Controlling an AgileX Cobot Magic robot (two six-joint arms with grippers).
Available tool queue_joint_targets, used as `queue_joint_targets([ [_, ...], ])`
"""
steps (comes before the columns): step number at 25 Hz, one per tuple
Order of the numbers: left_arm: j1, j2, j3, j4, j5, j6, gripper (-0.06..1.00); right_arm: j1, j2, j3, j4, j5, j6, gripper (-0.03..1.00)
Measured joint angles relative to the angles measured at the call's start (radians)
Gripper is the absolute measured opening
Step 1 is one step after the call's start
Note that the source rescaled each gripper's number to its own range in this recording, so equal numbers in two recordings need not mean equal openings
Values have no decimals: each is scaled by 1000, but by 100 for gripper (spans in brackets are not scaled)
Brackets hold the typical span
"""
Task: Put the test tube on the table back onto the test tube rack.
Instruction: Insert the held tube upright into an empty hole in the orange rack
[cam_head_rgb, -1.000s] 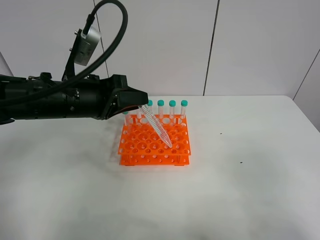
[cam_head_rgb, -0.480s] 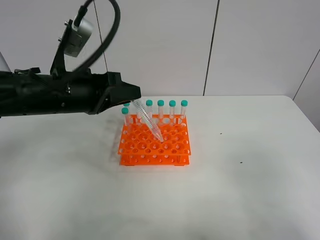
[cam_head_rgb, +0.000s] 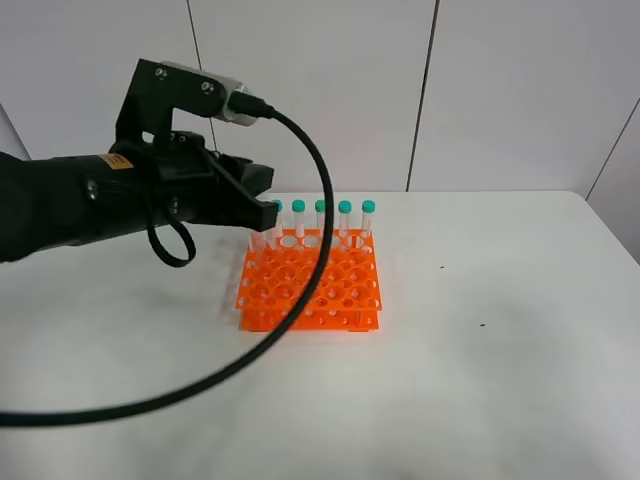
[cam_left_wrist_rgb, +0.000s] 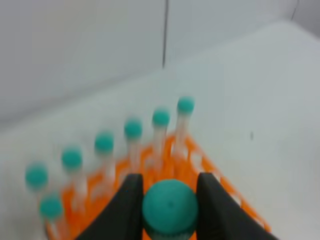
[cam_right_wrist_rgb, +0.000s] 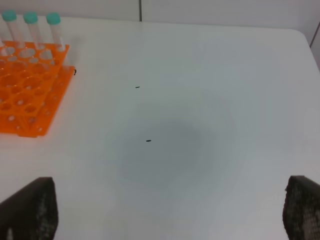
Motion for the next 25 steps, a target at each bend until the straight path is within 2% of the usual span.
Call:
queue_joint_targets([
  [2,-29,30,0,110,-97,-41,0,0,0,0,1,0,0,100],
  [4,-35,84,0,176,-178,-54,0,0,0,0,1,0,0,100],
  [8,-35,187,0,198,-305,-63,0,0,0,0,1,0,0,100],
  [11,-25,237,-5,207,-343,-92,0,0,0,0,1,0,0,100],
  [14,38,294,-63,208,-310,-195,0,0,0,0,1,0,0,100],
  [18,99,351,-151,210,-207,-231,0,0,0,3,1,0,0,100],
  [25,114,417,-179,295,-159,-319,0,0,0,4,1,0,0,100],
])
